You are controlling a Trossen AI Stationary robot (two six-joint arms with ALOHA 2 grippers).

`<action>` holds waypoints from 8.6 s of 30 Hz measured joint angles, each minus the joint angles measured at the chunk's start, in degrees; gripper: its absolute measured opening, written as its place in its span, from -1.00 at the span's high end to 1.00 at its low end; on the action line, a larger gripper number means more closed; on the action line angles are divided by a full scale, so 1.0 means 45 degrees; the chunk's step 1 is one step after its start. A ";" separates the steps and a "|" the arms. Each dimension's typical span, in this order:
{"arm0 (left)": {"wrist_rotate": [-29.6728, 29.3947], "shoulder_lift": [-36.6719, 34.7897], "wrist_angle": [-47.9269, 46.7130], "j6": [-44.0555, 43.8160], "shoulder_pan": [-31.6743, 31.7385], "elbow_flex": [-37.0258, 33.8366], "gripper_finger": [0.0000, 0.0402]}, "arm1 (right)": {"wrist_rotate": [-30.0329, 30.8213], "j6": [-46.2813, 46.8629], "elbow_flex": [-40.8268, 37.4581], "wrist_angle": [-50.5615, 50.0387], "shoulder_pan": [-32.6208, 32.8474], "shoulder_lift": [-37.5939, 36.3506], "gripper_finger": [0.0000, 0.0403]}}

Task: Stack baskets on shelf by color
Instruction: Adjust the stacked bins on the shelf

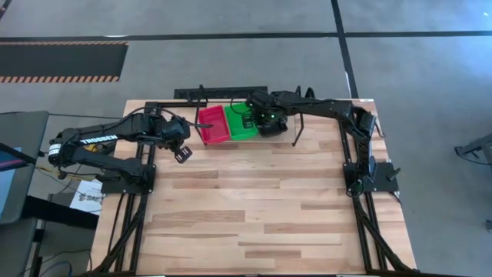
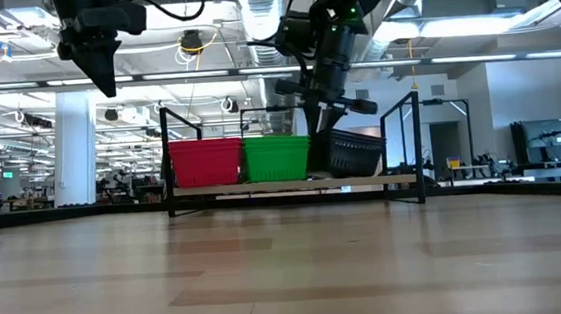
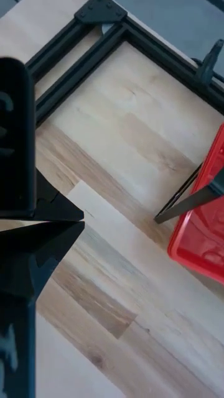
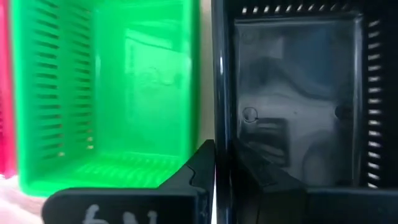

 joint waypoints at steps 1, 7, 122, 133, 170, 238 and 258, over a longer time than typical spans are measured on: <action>0.0029 0.0000 0.0003 0.0075 -0.0004 0.0000 1.00 | 0.0084 0.0054 0.0000 -0.0161 0.0033 0.0000 0.71; 0.0034 0.0000 -0.0001 0.0514 -0.0004 0.0000 1.00 | 0.0590 0.0421 0.0000 -0.0705 0.0327 0.0000 0.70; 0.0015 -0.0002 0.0912 -0.0408 0.0001 0.0000 1.00 | 0.2068 -0.5784 0.1875 -0.3574 0.1789 0.1452 1.00; 0.0010 -0.0001 0.0912 -0.0579 -0.0002 0.0000 1.00 | 0.1618 -0.5882 0.3171 -0.3536 0.2089 0.1447 0.99; 0.0001 0.0000 0.0913 -0.1254 0.0001 0.0000 1.00 | 0.1030 -0.9068 0.4333 -0.1874 0.0272 0.3128 1.00; -0.0107 -0.0005 0.0864 -0.0943 -0.0004 0.0001 1.00 | -0.0724 -0.9584 0.6805 -0.0479 0.1976 0.3123 1.00; 0.0000 0.0000 0.0882 -0.1409 0.0001 0.0000 1.00 | -0.1507 -1.0525 0.6737 0.0883 0.1750 0.3992 1.00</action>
